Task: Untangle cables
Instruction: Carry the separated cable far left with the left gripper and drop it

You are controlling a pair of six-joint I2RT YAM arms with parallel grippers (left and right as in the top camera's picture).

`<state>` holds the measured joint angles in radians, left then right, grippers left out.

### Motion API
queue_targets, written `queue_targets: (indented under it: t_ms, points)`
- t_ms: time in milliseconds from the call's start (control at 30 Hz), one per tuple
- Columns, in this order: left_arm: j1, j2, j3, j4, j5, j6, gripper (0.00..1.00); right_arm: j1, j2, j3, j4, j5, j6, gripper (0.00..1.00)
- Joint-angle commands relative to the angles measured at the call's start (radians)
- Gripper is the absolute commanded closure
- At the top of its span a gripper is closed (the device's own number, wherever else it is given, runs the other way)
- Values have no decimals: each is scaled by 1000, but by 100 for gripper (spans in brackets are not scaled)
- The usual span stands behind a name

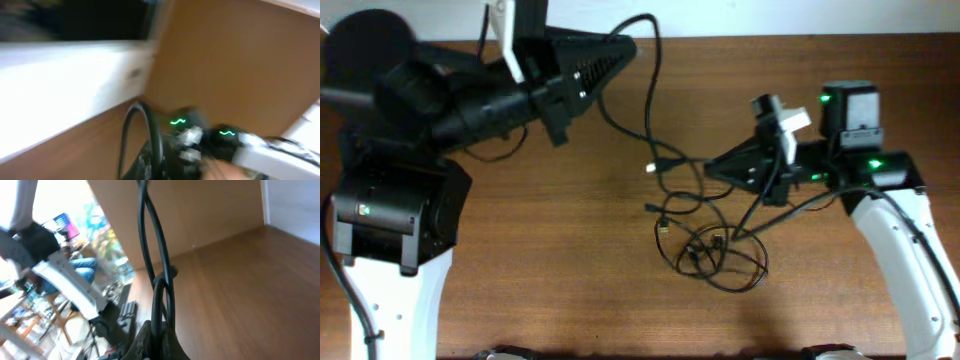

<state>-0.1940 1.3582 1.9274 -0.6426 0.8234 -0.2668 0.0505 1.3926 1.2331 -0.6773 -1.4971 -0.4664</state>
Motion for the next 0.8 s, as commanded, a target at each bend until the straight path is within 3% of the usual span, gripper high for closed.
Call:
queue_targets:
  t_ms: [0, 167, 300, 333, 367, 400, 467, 633, 767]
  points:
    - [1, -2, 7, -145, -492, 68, 100, -116, -52, 9, 3, -55, 62, 96]
    - [1, 1, 7, -216, -589, 68, 100, -262, -55, 9, 4, -55, 126, 96]
    - [0, 1, 7, -207, -566, 66, 100, -336, -55, 8, 0, -40, 158, 94]
    - [0, 1, 7, -198, -531, 66, 100, -346, -55, 8, 0, -16, 183, 77]
    - [0, 1, 7, -177, -476, 66, 100, -353, -55, 8, -1, 16, 210, 47]
    - [0, 1, 7, -154, -429, 66, 100, -356, -55, 8, -7, 71, 242, 35]
    - [0, 1, 7, -90, -325, 66, 100, -357, -55, 8, -29, 138, 263, 22]
    - [0, 1, 7, 64, -154, 28, 100, -357, -55, 8, -103, 219, 262, 13]
    - [1, 1, 7, 88, -166, 26, 100, -357, -55, 8, -120, 232, 262, 13]
